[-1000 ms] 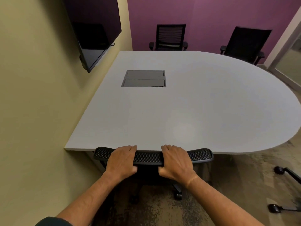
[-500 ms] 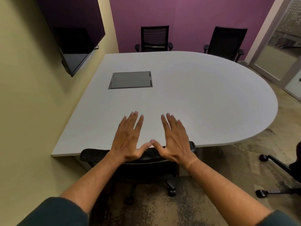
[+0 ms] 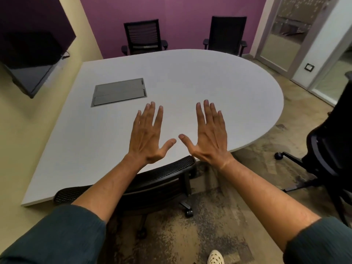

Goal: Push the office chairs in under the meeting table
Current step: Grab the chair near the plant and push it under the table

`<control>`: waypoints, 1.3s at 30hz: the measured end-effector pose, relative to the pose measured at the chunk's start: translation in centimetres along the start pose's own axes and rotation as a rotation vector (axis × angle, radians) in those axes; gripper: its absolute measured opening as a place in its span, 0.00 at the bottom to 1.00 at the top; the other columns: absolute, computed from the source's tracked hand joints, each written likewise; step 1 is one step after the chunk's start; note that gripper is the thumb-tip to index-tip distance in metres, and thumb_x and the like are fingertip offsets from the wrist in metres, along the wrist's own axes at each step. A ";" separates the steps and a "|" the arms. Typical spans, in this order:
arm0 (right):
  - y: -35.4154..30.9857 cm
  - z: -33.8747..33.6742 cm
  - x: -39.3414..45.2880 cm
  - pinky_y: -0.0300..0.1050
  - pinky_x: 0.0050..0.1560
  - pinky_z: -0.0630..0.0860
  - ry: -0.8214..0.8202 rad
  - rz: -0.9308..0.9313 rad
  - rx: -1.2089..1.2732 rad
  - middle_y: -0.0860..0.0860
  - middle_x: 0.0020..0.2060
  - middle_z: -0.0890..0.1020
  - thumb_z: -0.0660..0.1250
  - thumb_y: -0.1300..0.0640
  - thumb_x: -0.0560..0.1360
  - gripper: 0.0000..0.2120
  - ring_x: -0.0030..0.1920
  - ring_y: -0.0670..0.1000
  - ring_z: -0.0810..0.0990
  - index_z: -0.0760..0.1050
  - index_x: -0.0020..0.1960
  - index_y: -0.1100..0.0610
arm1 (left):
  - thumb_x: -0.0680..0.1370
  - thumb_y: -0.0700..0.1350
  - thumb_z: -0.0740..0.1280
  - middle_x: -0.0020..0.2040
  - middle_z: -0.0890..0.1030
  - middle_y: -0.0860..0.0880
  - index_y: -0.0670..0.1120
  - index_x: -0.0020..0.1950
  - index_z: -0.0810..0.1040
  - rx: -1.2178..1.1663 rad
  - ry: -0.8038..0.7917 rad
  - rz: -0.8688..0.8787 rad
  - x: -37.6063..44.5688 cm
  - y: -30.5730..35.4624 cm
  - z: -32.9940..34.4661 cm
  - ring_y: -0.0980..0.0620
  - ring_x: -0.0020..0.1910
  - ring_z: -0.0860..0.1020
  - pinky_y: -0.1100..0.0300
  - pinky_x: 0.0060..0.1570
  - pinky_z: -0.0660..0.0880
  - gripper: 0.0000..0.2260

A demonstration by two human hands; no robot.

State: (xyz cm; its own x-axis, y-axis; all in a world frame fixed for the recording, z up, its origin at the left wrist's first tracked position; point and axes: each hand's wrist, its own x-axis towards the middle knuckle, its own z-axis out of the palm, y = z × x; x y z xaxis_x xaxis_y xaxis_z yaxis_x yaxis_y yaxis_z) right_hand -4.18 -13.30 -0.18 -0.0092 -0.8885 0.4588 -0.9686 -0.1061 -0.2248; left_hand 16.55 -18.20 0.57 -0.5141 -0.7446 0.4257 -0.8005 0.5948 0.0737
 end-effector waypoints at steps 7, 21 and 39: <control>7.9 -2.7 0.5 0.61 0.77 0.42 0.084 0.126 -0.055 0.60 0.79 0.46 0.53 0.28 0.74 0.48 0.79 0.58 0.42 0.46 0.80 0.60 | 0.74 0.69 0.54 0.79 0.48 0.39 0.42 0.79 0.49 -0.054 0.023 0.115 7.6 6.2 2.5 0.42 0.78 0.46 0.39 0.75 0.47 0.43; 25.0 -9.8 0.7 0.62 0.77 0.44 0.186 0.427 -0.236 0.63 0.79 0.50 0.56 0.30 0.74 0.48 0.78 0.62 0.47 0.46 0.80 0.61 | 0.75 0.68 0.54 0.79 0.51 0.41 0.45 0.79 0.51 -0.206 0.035 0.359 22.9 21.8 8.8 0.43 0.78 0.49 0.41 0.75 0.47 0.41; 40.0 -10.6 4.2 0.61 0.77 0.49 0.197 0.830 -0.478 0.64 0.78 0.54 0.59 0.32 0.73 0.48 0.78 0.61 0.50 0.47 0.79 0.62 | 0.75 0.67 0.55 0.79 0.53 0.39 0.44 0.79 0.50 -0.428 -0.030 0.745 41.9 34.0 20.7 0.44 0.78 0.50 0.47 0.75 0.47 0.40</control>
State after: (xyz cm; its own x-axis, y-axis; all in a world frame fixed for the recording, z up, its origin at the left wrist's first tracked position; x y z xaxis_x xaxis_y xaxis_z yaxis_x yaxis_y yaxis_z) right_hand -45.62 -16.55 1.82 -0.7326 -0.5041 0.4574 -0.6340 0.7499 -0.1889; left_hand -38.57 -35.45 2.19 -0.8724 -0.1185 0.4742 -0.0689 0.9903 0.1208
